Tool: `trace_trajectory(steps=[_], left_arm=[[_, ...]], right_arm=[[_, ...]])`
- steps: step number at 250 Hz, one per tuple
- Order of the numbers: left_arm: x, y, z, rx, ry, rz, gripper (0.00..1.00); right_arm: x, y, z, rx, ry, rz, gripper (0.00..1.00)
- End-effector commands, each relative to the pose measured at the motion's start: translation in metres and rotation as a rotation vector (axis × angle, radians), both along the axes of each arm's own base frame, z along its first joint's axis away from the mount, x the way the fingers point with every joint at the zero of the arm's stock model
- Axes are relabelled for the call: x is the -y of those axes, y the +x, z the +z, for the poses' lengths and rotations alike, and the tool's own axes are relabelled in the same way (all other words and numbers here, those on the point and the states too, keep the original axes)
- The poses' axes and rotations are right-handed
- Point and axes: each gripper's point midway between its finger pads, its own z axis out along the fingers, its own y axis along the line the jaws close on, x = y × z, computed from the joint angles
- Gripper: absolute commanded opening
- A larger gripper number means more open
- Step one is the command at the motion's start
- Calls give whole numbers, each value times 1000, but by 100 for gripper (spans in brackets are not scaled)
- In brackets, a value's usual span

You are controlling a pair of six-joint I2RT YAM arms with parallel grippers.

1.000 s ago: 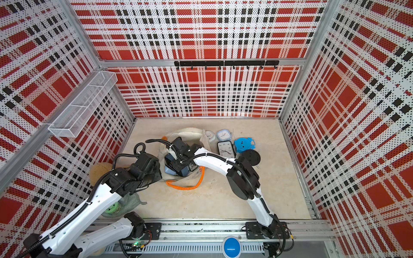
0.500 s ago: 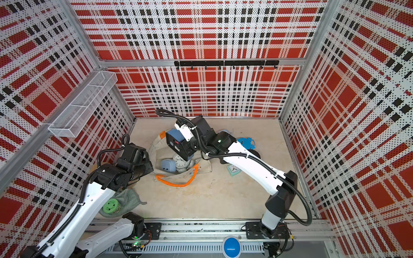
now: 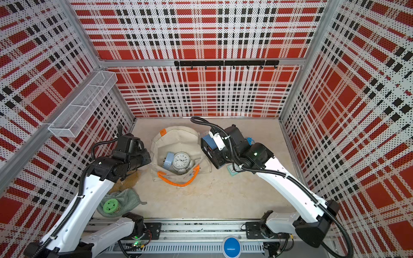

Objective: Take the alarm clock out of the canvas bag
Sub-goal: Pick up the alarm from the canvas bag, then place the alarm at the center of the board.

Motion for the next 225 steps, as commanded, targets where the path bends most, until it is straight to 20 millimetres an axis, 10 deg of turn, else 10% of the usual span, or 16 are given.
trace_trajectory(steps=[1, 135, 225], left_arm=[[2, 4, 26, 81, -13, -14, 38], [2, 2, 63, 160, -20, -15, 40], [-1, -2, 65, 165, -13, -7, 40]], right_arm=[[20, -4, -27, -9, -44, -67, 35], [29, -3, -130, -8, -230, 17, 31], [39, 21, -152, 154, -470, 13, 39]])
